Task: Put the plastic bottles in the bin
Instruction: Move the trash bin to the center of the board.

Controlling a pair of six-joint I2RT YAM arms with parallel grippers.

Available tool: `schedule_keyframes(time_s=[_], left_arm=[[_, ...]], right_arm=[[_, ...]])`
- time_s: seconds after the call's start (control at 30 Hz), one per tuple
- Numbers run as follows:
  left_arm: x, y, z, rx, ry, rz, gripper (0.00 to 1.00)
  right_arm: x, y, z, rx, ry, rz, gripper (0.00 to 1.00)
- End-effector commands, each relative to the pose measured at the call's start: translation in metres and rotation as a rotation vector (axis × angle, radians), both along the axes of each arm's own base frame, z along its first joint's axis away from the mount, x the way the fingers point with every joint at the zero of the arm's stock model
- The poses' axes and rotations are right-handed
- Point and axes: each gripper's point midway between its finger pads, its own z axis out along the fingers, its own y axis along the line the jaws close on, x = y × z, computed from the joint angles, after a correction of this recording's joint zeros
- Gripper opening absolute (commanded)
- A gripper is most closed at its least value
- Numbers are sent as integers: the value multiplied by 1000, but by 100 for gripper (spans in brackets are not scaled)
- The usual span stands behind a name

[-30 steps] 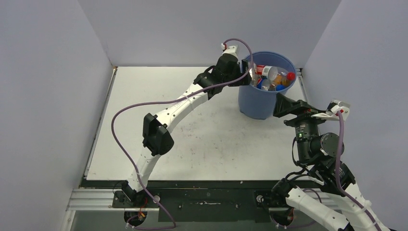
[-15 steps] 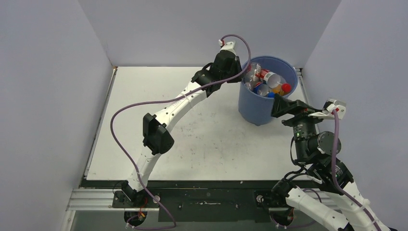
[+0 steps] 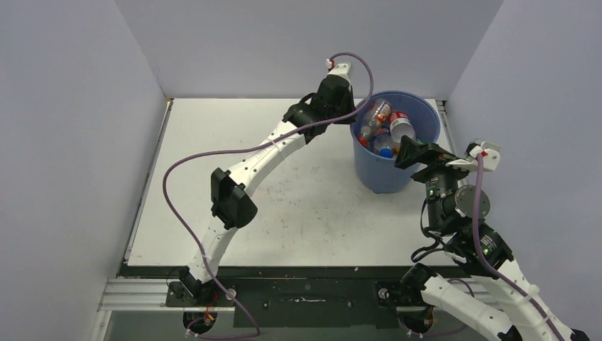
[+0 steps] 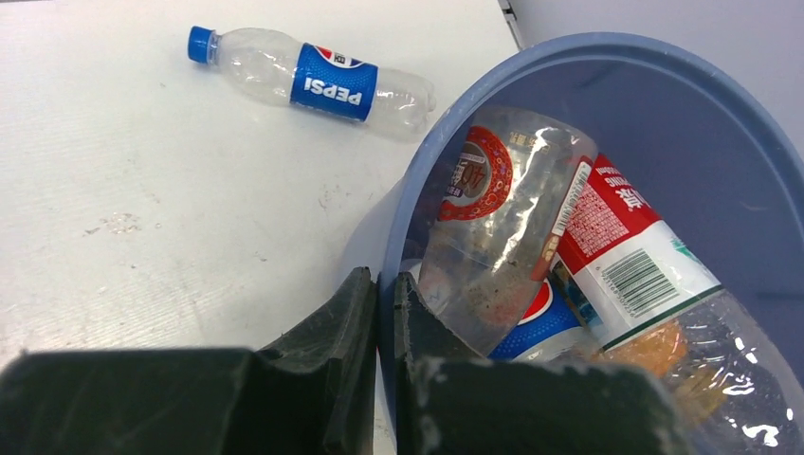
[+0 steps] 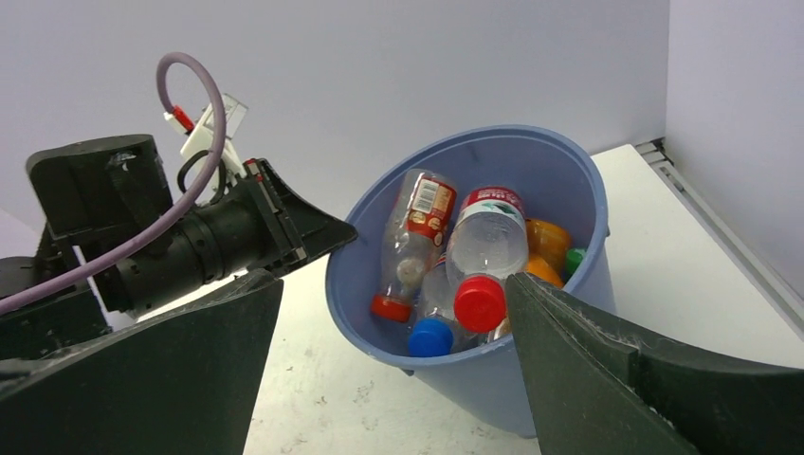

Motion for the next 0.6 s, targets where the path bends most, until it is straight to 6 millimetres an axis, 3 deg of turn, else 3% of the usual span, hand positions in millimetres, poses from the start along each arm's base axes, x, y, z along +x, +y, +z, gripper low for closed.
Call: schedule_keyframes(time_s=[0.0, 0.4, 0.57], left_arm=[[-10, 33, 64, 18, -105, 61, 0], [-25, 153, 77, 161, -80, 269, 0], [-39, 222, 77, 224, -62, 367, 0]], right_arm=[[3, -9, 4, 6, 1, -67, 91], [22, 7, 7, 32, 21, -76, 90], [43, 23, -1, 55, 41, -87, 90]])
